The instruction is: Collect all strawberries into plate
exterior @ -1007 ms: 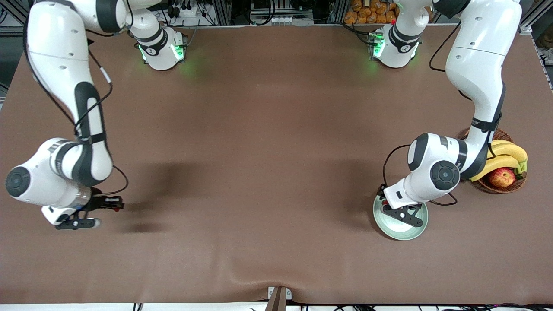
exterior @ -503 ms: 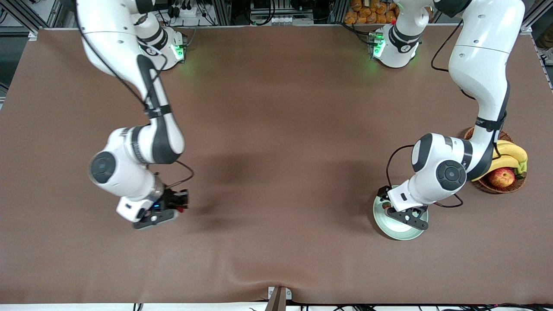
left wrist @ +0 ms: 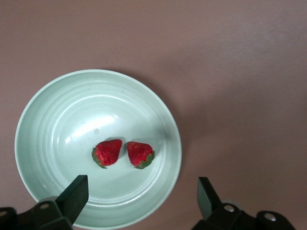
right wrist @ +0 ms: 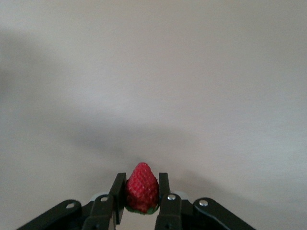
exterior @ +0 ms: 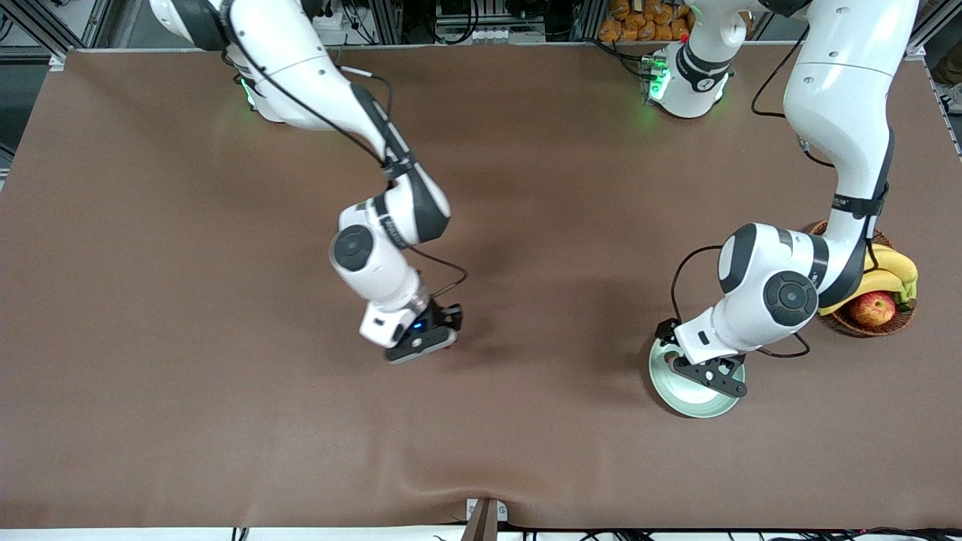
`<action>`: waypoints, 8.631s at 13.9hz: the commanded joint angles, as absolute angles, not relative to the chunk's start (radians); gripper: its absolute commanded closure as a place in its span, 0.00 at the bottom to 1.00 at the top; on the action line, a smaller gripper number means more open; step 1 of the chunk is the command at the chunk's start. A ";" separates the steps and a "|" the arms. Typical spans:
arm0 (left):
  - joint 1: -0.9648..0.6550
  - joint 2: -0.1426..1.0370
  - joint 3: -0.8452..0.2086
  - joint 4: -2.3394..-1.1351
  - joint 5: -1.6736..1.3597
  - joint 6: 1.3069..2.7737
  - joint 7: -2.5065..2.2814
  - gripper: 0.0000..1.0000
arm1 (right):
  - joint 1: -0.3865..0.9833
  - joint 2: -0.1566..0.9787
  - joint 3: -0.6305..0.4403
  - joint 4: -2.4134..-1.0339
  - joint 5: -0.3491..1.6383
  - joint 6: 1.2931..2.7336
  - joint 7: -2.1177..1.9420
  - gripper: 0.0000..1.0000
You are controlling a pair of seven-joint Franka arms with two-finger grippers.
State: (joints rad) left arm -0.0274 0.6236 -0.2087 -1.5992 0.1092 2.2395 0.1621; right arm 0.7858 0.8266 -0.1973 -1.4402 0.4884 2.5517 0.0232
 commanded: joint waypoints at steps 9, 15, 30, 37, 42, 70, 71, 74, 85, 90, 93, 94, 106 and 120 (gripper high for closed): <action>-0.032 0.575 -0.301 -1.617 0.072 2.174 -0.011 0.00 | 0.976 0.913 -0.204 -1.385 0.486 2.585 0.138 0.00; -0.058 0.580 -0.330 -1.620 0.072 2.174 -0.093 0.00 | 0.966 0.769 -0.271 -1.466 0.472 2.472 0.147 0.00; -0.383 0.721 -0.310 -1.625 0.097 2.358 -0.566 0.01 | 0.474 0.154 -0.363 -1.730 0.166 1.895 -0.014 0.00; -0.426 0.778 -0.301 -1.620 0.182 2.427 -0.632 0.24 | 0.155 -0.008 -0.112 -1.709 0.006 1.674 -0.003 0.00; -0.420 0.778 -0.301 -1.624 0.201 2.427 -0.635 0.53 | 0.109 -0.008 -0.107 -1.623 0.006 1.566 -0.003 0.00; 0.121 0.663 -0.302 -1.614 0.396 2.282 0.210 0.96 | -0.029 0.008 -0.015 -1.489 0.021 1.450 0.002 0.00; 0.147 0.675 -0.302 -1.612 0.397 2.310 0.250 0.96 | -0.028 0.008 -0.017 -1.489 0.021 1.451 0.002 0.00; 0.153 0.693 -0.302 -1.606 0.394 2.335 0.291 0.95 | -0.032 0.008 -0.018 -1.486 0.021 1.448 0.002 0.00; 0.160 0.716 -0.307 -1.562 0.385 2.384 0.281 0.00 | -0.060 0.003 -0.017 -1.485 0.021 1.445 0.002 0.00; 0.209 0.686 -0.316 -1.525 0.301 2.384 0.290 0.00 | -0.058 0.005 -0.017 -1.485 0.023 1.447 0.002 0.00; 0.212 0.657 -0.314 -1.519 0.296 2.384 0.288 0.00 | -0.063 0.006 -0.018 -1.485 0.021 1.445 0.000 0.00; 0.212 0.657 -0.314 -1.517 0.296 2.384 0.285 0.00 | -0.061 0.005 -0.017 -1.485 0.021 1.445 -0.002 0.00; -0.003 0.442 -0.209 -1.526 0.209 2.047 0.014 0.00 | -0.058 0.005 -0.015 -1.485 0.023 1.445 0.000 0.00; -0.028 0.077 -0.111 -1.523 0.000 1.662 -0.193 0.00 | -0.060 0.002 -0.017 -1.485 0.021 1.437 -0.003 0.00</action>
